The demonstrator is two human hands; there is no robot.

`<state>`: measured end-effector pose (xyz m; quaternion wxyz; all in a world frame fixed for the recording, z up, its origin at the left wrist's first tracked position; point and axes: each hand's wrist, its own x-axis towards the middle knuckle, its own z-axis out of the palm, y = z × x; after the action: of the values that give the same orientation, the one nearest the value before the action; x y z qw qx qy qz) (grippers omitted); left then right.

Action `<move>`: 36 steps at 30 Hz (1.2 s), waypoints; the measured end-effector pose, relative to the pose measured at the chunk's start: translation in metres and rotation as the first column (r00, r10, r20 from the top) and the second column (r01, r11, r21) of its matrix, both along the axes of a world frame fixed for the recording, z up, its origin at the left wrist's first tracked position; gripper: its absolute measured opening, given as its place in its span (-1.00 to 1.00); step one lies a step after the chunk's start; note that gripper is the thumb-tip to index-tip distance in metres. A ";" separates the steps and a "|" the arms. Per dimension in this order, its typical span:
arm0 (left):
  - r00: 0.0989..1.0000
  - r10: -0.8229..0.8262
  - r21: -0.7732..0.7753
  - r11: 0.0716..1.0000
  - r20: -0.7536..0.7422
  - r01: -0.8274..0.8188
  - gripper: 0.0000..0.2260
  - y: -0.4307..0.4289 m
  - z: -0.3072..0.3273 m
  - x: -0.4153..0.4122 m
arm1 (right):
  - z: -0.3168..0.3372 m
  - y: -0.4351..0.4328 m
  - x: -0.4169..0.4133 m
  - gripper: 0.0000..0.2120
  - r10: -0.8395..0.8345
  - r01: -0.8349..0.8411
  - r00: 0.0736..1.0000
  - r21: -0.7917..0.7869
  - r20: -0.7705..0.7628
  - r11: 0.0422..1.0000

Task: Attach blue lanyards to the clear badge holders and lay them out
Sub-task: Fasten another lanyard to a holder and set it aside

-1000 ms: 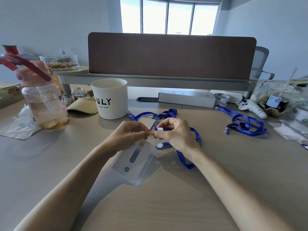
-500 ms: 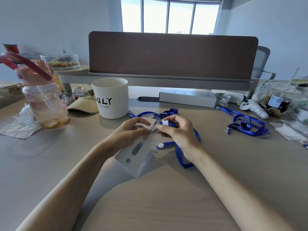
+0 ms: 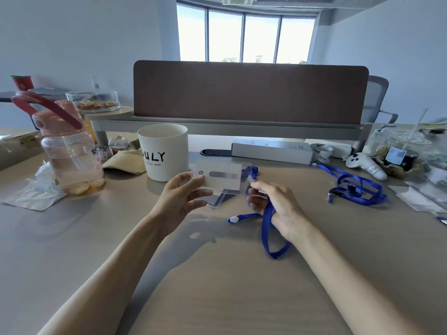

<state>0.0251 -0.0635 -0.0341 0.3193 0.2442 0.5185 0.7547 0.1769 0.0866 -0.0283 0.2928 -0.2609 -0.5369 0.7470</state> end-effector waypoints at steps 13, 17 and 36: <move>0.999 -0.023 0.022 0.999 -0.048 0.024 -0.70 0.042 0.042 0.061 | 0.043 0.006 0.024 -0.85 -0.025 0.041 0.995 0.169 -0.097 0.985; 0.964 -0.076 -0.044 0.997 -0.256 0.067 -0.82 0.063 0.071 0.091 | 0.077 0.017 0.048 -0.76 -0.085 0.101 0.995 0.382 -0.057 0.918; 0.943 -0.237 0.007 0.969 -0.233 0.245 -0.92 0.134 0.162 0.232 | 0.158 0.040 0.238 -0.76 -0.067 0.059 0.998 0.437 0.002 0.898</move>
<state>0.2567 0.0703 0.1276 0.3423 0.3975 0.5046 0.6857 0.4150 0.1270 0.1300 0.3634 -0.2121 -0.6841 0.5957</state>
